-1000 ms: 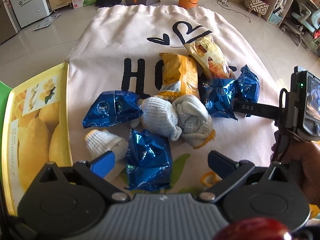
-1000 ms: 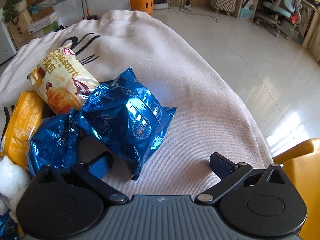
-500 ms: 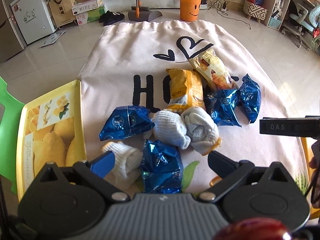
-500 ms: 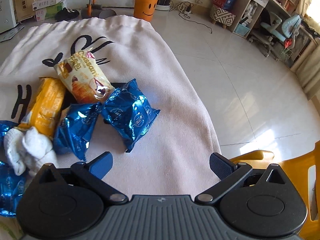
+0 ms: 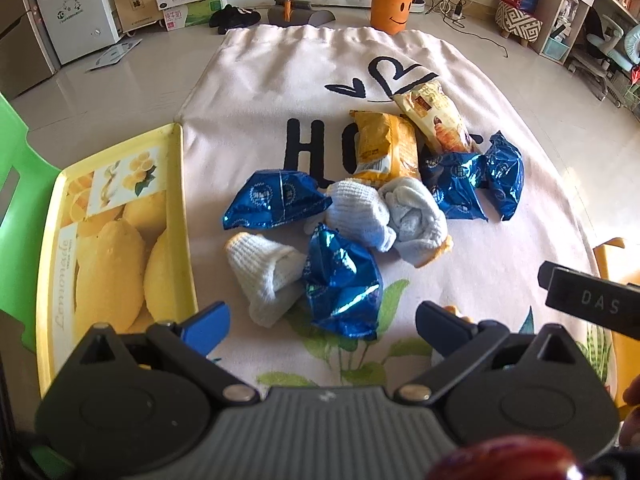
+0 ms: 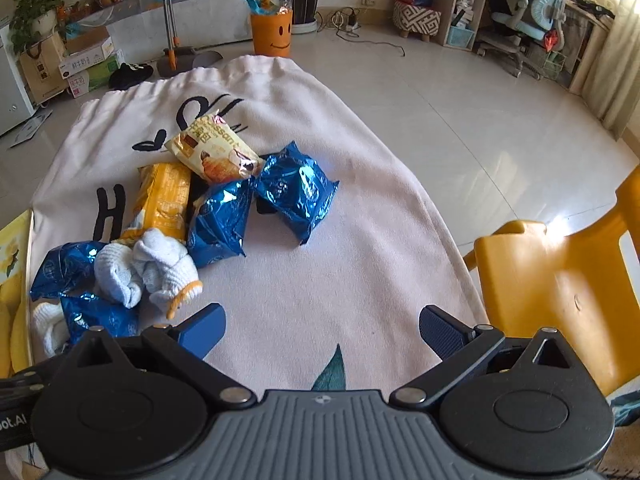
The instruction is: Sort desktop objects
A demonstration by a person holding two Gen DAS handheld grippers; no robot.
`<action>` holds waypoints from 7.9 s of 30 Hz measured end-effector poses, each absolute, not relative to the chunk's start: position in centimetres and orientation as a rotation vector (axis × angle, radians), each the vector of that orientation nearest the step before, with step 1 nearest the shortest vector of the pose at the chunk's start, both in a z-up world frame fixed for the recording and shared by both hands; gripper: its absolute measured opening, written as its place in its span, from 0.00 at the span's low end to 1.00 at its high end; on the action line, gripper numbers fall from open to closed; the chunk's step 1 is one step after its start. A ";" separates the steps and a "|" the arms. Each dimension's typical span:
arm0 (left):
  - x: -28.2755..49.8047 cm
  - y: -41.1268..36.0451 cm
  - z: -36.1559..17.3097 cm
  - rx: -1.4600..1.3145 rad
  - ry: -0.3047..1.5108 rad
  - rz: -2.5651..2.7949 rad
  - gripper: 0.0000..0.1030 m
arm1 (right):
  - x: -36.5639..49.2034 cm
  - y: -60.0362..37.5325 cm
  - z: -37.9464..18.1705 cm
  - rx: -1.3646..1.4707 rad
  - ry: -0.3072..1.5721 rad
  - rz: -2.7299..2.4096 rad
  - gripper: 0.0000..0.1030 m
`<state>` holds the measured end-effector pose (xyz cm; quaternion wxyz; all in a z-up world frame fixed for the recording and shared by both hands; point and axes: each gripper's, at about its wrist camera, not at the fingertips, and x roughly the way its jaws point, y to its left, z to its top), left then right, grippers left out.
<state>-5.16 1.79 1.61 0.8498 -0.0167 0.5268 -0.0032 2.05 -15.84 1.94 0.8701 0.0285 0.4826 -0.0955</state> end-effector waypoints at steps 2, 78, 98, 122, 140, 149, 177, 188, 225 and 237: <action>-5.4 2.0 1.5 -0.042 1.119 0.006 1.00 | 2.2 -15.6 1.6 0.077 1.036 -0.179 1.00; -4.3 -2.6 -2.1 0.012 1.176 -0.062 1.00 | 3.0 -18.6 2.4 0.123 1.044 -0.333 0.84; -5.4 -7.2 -4.6 0.095 1.206 -0.149 1.00 | 3.1 -20.9 3.0 0.235 1.031 -0.379 0.84; -3.9 -2.2 -1.5 -0.086 1.161 -0.046 1.00 | 3.3 -20.2 0.7 0.277 1.130 -0.301 0.84; -6.0 1.5 0.6 -0.141 1.068 0.005 1.00 | 0.1 -15.8 -0.6 0.207 1.133 -0.095 0.84; -9.0 2.4 0.9 -0.117 1.048 -0.005 1.00 | -3.4 -16.1 -1.5 0.329 1.146 -0.140 0.84; -10.9 6.3 -0.6 -0.213 1.050 0.095 0.99 | -5.1 -13.5 -3.0 0.193 1.126 -0.046 0.84; -7.1 6.0 -0.5 -0.313 1.036 0.111 0.99 | -3.8 -13.6 -4.7 0.253 1.118 -0.028 0.65; -1.5 3.0 -4.7 -0.208 1.132 0.062 0.96 | -0.9 -13.4 -4.7 0.260 0.946 -0.139 0.49; -1.9 1.7 -4.4 -0.174 1.094 0.027 0.76 | -0.7 -15.1 -5.4 0.350 1.015 -0.207 0.61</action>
